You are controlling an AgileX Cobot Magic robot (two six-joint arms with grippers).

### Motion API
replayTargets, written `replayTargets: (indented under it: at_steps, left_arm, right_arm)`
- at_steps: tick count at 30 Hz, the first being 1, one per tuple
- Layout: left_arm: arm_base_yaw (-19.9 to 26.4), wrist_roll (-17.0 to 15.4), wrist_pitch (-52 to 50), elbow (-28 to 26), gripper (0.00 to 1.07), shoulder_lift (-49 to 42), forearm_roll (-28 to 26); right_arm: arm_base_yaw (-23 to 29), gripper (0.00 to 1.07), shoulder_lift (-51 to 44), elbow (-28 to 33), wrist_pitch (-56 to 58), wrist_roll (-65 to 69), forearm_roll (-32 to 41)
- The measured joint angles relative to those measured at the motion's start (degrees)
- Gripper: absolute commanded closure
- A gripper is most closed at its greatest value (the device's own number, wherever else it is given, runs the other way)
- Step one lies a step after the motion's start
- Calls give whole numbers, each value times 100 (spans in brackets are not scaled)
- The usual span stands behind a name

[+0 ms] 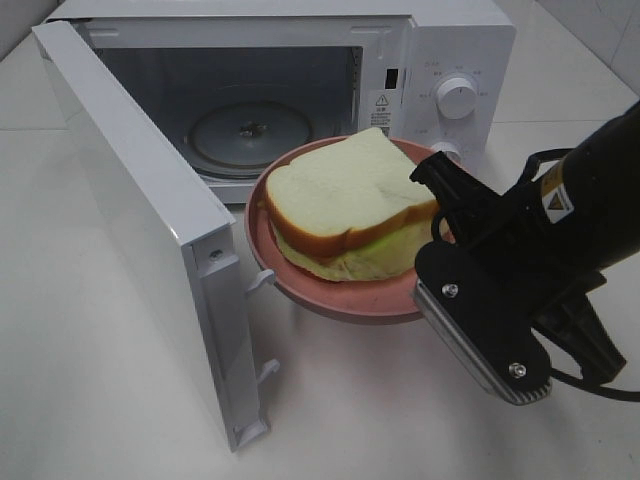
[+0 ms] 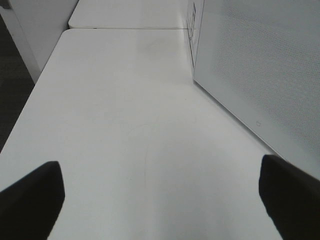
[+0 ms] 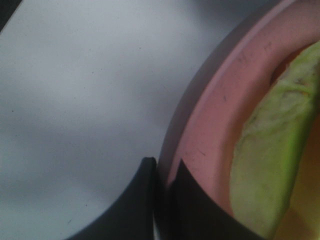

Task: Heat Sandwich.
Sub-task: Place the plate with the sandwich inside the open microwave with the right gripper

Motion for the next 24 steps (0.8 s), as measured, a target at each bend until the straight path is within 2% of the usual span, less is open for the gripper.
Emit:
replayTargets:
  at_steps: [9,16,24]
  left_arm:
    - [0,0,0,0,7,0,0]
    - [0,0,0,0,7,0,0]
    - [0,0,0,0,7,0,0]
  right_arm:
    - [0,107,653,-407,-109,-430,355]
    - [-327,107,1186,-837,-269,-1272,980]
    - [-344,107,1656,-1272,-321,-1587,1123]
